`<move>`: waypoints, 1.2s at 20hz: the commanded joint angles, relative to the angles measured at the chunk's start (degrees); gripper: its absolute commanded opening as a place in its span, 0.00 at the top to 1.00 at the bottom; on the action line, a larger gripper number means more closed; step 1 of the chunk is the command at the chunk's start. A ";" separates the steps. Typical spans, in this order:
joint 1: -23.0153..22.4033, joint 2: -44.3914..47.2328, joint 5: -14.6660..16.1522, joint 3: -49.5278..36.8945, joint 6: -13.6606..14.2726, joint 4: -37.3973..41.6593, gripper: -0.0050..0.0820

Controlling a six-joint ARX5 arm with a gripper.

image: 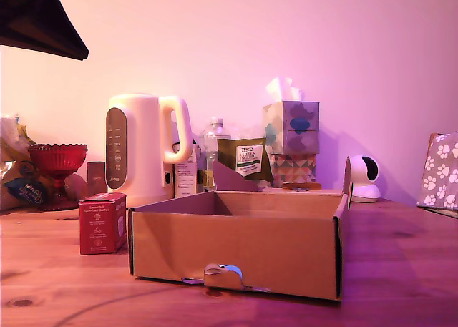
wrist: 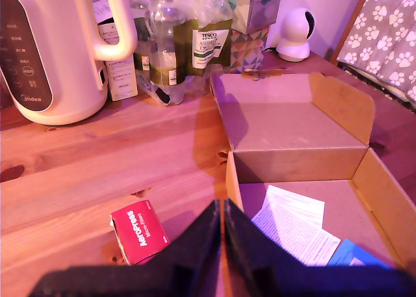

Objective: Pick the red carton of coffee filters and place it in the cardboard box

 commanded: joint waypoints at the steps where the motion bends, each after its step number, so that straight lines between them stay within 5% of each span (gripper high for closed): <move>1: 0.07 0.17 0.35 -1.27 -0.22 0.55 0.97; 9: 0.07 0.26 0.28 -1.27 -0.59 0.79 0.97; 13: 0.09 4.37 -2.34 -1.27 -1.77 7.82 0.97; 15: 0.07 7.72 -6.01 -1.27 -2.23 11.50 0.97; 24: 0.07 20.04 -10.03 -0.50 -9.88 9.25 0.96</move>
